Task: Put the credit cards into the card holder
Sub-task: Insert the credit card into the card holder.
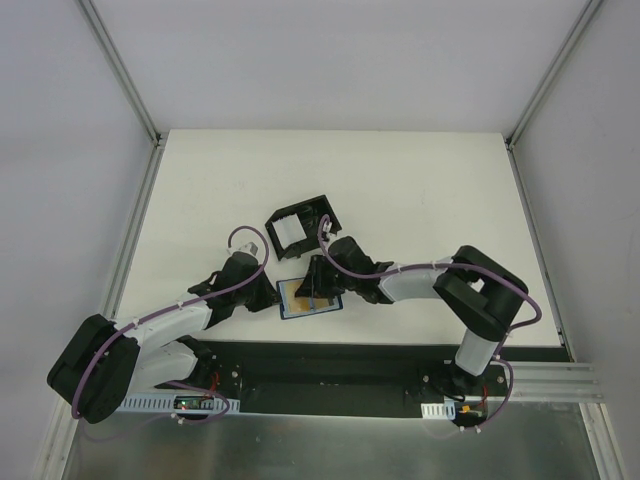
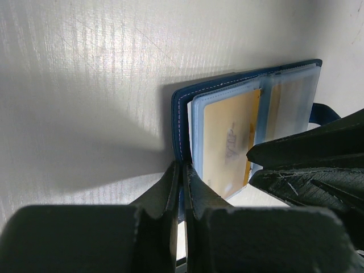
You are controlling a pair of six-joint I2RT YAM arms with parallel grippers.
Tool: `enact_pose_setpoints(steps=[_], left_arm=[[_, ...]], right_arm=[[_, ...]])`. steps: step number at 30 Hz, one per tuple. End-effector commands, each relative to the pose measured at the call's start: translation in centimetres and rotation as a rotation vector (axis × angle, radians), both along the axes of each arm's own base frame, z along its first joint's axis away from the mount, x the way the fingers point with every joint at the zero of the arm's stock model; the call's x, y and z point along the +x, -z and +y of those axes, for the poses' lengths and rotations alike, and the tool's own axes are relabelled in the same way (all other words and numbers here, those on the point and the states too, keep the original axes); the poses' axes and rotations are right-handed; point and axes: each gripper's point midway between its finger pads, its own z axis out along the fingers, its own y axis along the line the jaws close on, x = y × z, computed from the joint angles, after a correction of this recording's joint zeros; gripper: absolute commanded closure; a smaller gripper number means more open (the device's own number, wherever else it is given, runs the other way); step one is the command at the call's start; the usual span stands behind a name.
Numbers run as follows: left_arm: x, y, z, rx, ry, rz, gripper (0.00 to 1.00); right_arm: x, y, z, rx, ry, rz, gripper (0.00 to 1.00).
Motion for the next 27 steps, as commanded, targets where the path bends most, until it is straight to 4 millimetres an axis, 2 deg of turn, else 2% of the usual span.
enact_pose_setpoints(steps=[1,6,9,14,23,27], left_arm=[[-1.6,2.0,1.8,0.083,-0.005,0.068,1.0],[-1.6,2.0,1.9,0.08,-0.013,0.063,1.0],[-1.6,2.0,1.8,0.081,-0.009,0.064,1.0],[-1.6,2.0,1.9,0.083,-0.01,0.063,1.0],[-1.4,1.9,1.8,0.081,-0.011,0.059,1.0],[-1.4,1.8,1.7,0.08,-0.008,0.059,1.0]], right_arm=[[0.4,-1.1,1.0,0.026,-0.02,-0.034,0.7],[1.2,-0.5,-1.1,-0.078,0.03,-0.08,0.68],[1.3,-0.1,-1.8,-0.106,0.046,-0.085,0.66],[1.0,0.3,-1.4,-0.107,0.03,-0.068,0.65],[0.1,-1.4,0.8,-0.089,-0.058,-0.122,0.72],[-0.3,-1.5,1.3,-0.104,-0.086,-0.133,0.73]])
